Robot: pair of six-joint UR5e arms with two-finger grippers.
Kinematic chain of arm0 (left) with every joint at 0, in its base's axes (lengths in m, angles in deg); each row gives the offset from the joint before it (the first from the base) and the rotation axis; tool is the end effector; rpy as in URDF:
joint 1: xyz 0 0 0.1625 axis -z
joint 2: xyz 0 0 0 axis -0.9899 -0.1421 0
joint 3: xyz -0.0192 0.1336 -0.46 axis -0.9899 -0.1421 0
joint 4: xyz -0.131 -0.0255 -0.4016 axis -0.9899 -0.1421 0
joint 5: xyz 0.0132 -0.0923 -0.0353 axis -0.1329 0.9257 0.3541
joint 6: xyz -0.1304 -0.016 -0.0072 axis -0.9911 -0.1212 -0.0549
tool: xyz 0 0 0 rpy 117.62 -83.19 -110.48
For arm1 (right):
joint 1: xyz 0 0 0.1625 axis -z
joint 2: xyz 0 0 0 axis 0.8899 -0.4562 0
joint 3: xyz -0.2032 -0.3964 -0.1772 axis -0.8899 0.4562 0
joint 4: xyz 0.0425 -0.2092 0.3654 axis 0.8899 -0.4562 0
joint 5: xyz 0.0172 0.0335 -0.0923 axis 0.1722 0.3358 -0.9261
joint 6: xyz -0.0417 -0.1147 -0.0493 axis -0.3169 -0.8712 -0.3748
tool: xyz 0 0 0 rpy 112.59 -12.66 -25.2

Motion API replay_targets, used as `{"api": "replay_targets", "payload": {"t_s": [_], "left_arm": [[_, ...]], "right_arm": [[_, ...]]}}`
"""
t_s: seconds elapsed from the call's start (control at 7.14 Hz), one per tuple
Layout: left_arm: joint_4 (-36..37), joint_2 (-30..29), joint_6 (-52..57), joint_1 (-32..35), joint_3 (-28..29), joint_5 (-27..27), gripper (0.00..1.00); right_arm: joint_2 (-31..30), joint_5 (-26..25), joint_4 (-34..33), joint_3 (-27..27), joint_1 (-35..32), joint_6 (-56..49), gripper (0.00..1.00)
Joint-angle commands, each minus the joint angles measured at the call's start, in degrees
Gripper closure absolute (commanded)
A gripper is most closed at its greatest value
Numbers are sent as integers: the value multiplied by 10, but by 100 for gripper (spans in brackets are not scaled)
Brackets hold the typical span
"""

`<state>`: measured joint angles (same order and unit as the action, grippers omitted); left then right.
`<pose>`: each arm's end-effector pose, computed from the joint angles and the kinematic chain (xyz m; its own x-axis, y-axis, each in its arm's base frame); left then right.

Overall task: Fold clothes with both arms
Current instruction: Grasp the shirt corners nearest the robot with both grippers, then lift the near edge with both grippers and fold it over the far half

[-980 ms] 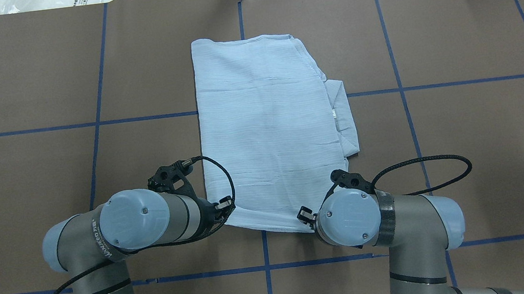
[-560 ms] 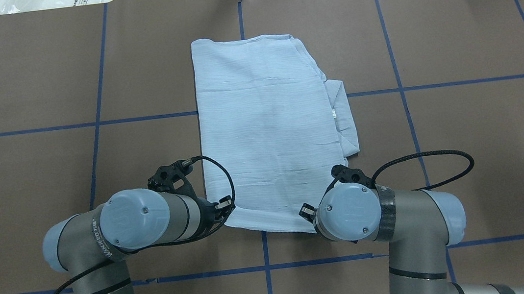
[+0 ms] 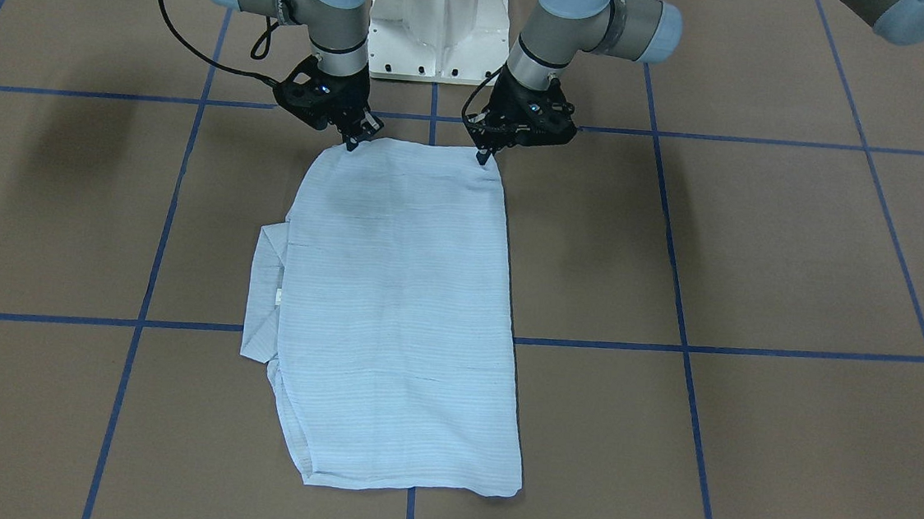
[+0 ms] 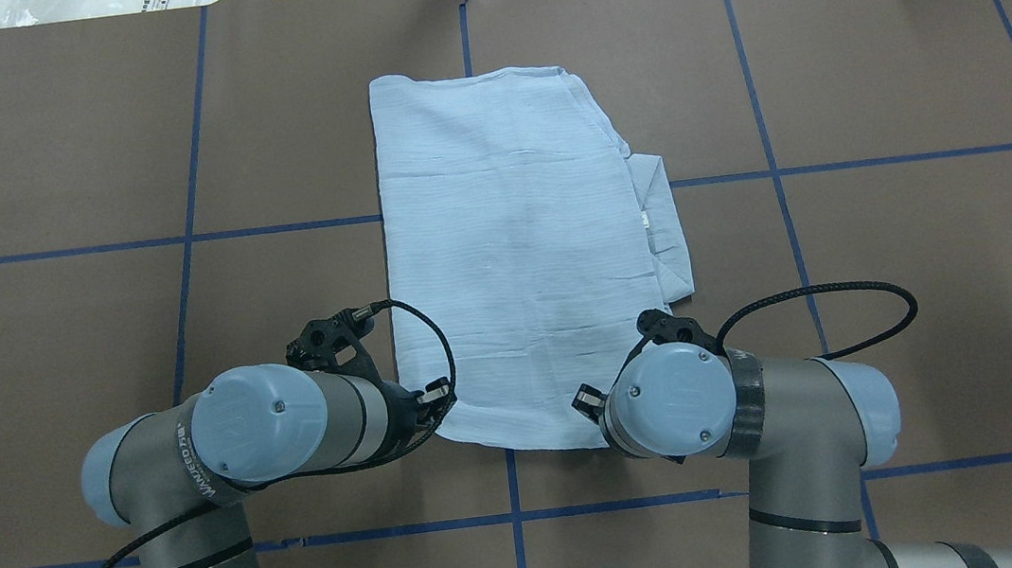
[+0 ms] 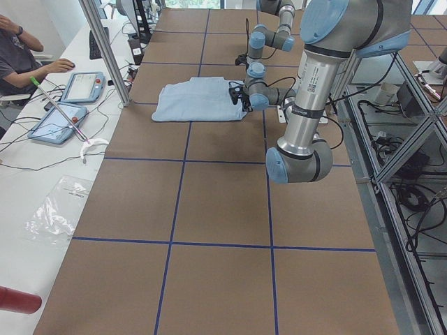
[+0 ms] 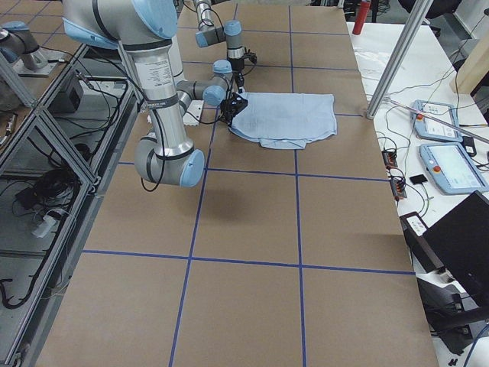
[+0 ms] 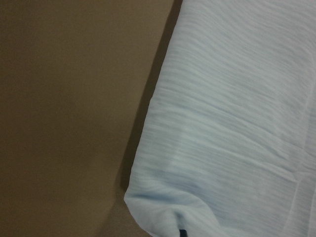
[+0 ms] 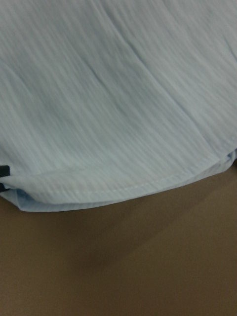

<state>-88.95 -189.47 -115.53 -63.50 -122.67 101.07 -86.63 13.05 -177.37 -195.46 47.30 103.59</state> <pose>0.6025 -0.3215 0.3031 0.4030 -0.3291 -0.8540 0.2800 0.9327 -0.2273 -0.6015 -0.2906 0.3469 0.5542 0.5832 0.5939 -0.4647 0.8087 -0.3606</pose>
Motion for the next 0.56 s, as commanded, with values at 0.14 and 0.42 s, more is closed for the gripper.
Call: {"api": "replay_targets", "payload": {"t_s": [0.14,0.42], "left_arm": [[21,6,0,-1,-61,6,100],[95,4,0,-27,-138,26,100]], "right_arm": [[-22,50,-1,-81,-18,-3,100],[-50,71,1,-137,-11,-6,100]]}}
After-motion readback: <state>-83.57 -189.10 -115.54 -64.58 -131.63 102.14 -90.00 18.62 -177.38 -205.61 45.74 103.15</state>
